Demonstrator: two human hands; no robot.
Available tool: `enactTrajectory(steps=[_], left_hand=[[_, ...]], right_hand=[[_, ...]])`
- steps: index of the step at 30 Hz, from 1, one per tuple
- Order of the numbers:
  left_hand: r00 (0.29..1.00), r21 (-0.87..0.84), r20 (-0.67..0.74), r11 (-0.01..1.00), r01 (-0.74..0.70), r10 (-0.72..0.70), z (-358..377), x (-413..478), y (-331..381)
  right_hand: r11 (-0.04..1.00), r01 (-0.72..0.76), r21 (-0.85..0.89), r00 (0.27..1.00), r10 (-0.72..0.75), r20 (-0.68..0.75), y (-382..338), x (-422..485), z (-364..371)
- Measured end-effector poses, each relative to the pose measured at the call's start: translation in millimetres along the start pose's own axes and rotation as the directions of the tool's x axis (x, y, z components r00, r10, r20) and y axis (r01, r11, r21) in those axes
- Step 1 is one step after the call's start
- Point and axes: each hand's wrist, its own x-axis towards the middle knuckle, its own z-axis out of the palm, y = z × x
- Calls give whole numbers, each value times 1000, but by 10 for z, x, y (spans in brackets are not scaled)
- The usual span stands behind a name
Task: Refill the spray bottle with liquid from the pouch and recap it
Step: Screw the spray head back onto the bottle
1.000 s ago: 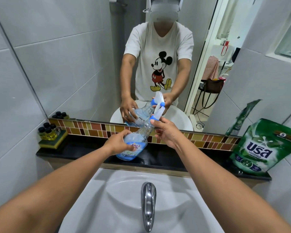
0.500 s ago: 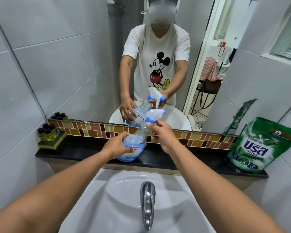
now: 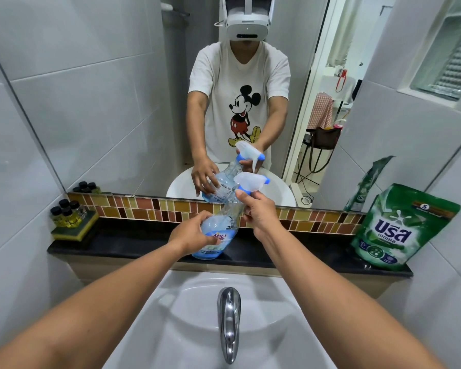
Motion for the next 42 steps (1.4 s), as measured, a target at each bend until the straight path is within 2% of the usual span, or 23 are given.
enactTrajectory(steps=[3,8,14,20,24,30,39,42], left_hand=[[1000,23,5,1000,1,-1,16,5,45],[1000,8,18,1000,10,-10,19,25,45],[1000,45,6,999,10,-10,33,39,53],[1000,106,24,994,-1,-1,26,62,63],[1000,152,24,988,-1,-2,22,78,89],[999,237,-37,972,4,5,98,101,168],[1000,264,-14,964,2,1,64,96,182],[1000,233,5,972,9,-10,47,89,152]], right_hand=[[997,-5,76,1000,6,-14,-24,-64,29],[999,-35,9,991,34,130,-5,-17,-31],[1000,8,-10,996,-7,88,-84,-68,-6],[1000,-17,-25,988,20,150,-167,-58,-14],[1000,-14,-1,997,14,78,-126,-25,-36],[984,7,180,992,16,-125,-80,-30,45],[980,-33,198,994,52,-95,-38,-19,60],[982,-16,189,1000,20,-23,-5,-23,59]])
